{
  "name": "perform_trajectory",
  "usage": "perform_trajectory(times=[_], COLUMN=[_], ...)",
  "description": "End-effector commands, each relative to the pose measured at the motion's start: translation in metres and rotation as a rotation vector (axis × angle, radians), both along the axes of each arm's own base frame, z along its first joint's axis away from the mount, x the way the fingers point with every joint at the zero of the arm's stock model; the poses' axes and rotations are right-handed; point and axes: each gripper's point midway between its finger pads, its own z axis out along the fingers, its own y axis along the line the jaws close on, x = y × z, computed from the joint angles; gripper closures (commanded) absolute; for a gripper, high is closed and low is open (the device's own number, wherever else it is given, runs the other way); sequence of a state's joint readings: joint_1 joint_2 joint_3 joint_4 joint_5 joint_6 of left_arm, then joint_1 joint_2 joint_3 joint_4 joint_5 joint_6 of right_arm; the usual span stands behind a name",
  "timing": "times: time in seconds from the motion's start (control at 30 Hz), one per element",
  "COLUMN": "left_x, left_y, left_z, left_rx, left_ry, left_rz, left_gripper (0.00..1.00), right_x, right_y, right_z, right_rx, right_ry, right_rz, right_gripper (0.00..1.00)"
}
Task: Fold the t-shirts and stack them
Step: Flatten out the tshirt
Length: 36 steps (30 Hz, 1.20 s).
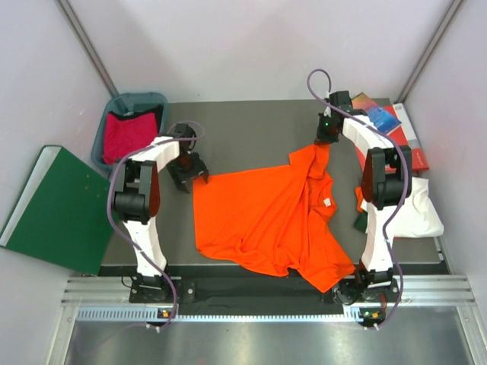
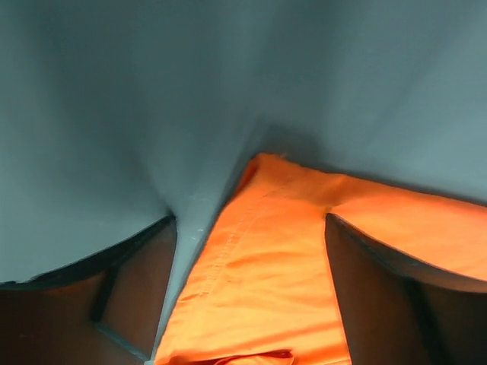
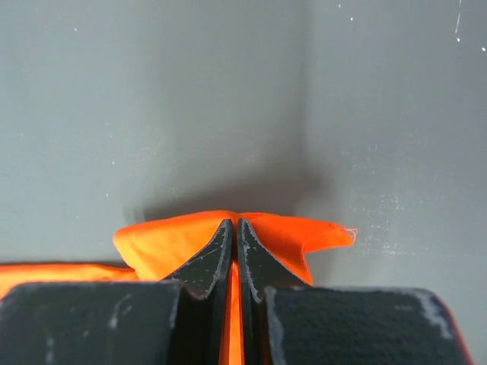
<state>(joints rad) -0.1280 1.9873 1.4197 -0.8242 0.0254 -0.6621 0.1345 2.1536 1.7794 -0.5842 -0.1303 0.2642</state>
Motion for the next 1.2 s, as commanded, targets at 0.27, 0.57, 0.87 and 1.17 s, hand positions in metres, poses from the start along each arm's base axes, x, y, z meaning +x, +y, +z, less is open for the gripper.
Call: perform_trajectory(times=[0.27, 0.57, 0.87, 1.17], left_x=[0.031, 0.111, 0.138, 0.080], left_y=[-0.002, 0.007, 0.023, 0.041], left_z=[-0.016, 0.111, 0.265, 0.389], left_rx=[0.130, 0.211, 0.208, 0.258], left_ry=[-0.008, -0.324, -0.713, -1.014], left_rz=[-0.079, -0.076, 0.006, -0.022], left_gripper=[1.00, 1.00, 1.00, 1.00], right_x=[0.000, 0.005, 0.000, -0.106], right_y=[0.014, 0.020, 0.012, 0.001], right_z=[0.058, 0.132, 0.278, 0.425], right_rx=[0.016, 0.038, 0.059, -0.035], right_ry=[-0.119, -0.261, -0.547, -0.890], right_rz=[0.034, 0.013, -0.044, -0.031], right_gripper=[1.00, 1.00, 1.00, 1.00])
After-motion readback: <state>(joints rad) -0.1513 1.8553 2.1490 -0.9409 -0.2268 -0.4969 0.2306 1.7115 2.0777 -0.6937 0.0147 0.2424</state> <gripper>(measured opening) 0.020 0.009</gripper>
